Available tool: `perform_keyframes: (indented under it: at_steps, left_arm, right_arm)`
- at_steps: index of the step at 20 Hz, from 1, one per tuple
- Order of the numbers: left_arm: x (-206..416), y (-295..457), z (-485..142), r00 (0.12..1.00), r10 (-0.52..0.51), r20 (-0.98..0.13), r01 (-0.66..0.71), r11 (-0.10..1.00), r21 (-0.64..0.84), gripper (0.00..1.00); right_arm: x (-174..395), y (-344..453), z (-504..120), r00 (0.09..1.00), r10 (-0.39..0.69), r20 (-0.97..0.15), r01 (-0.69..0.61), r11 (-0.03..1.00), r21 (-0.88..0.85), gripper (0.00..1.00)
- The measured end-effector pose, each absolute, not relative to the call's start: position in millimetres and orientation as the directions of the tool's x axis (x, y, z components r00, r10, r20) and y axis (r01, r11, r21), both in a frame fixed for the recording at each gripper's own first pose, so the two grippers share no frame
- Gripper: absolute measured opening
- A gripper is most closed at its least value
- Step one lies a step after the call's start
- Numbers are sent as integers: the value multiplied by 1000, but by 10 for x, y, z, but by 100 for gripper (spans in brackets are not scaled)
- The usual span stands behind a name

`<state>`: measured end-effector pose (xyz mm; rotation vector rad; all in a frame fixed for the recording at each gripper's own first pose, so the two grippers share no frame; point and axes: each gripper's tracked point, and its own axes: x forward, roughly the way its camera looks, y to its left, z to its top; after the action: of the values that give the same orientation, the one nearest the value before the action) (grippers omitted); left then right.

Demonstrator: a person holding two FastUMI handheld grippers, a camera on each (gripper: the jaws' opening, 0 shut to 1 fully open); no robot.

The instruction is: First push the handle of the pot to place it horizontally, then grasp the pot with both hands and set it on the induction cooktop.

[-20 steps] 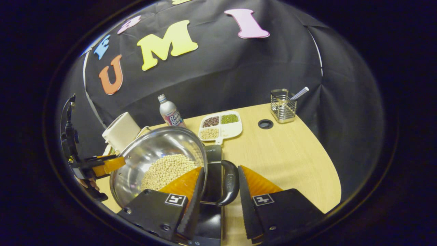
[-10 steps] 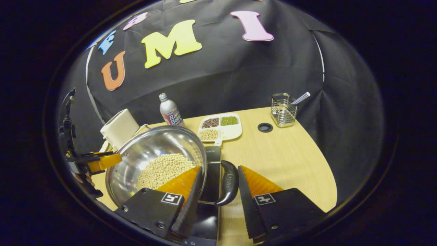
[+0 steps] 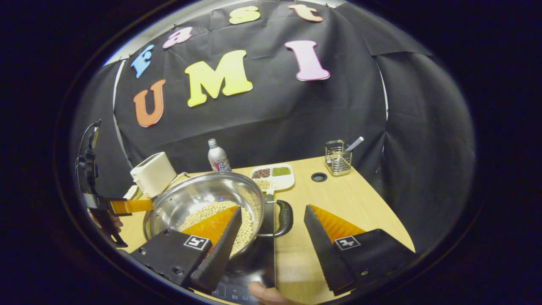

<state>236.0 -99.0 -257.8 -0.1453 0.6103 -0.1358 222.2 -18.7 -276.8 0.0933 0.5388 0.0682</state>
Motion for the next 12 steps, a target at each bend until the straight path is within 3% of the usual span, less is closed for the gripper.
perform_keyframes:
  at_steps: [8,12]
  left_arm:
    - [1741,-1020,-1747,937,-140,-320,112,988,-102,96]
    - [1334,-1040,-1409,955,-140,-262,125,989,-72,95]
  right_arm:
    - [1589,-131,-2223,922,77,-380,-59,997,60,94]
    - [1235,-132,-1886,945,61,-322,-54,998,28,96]
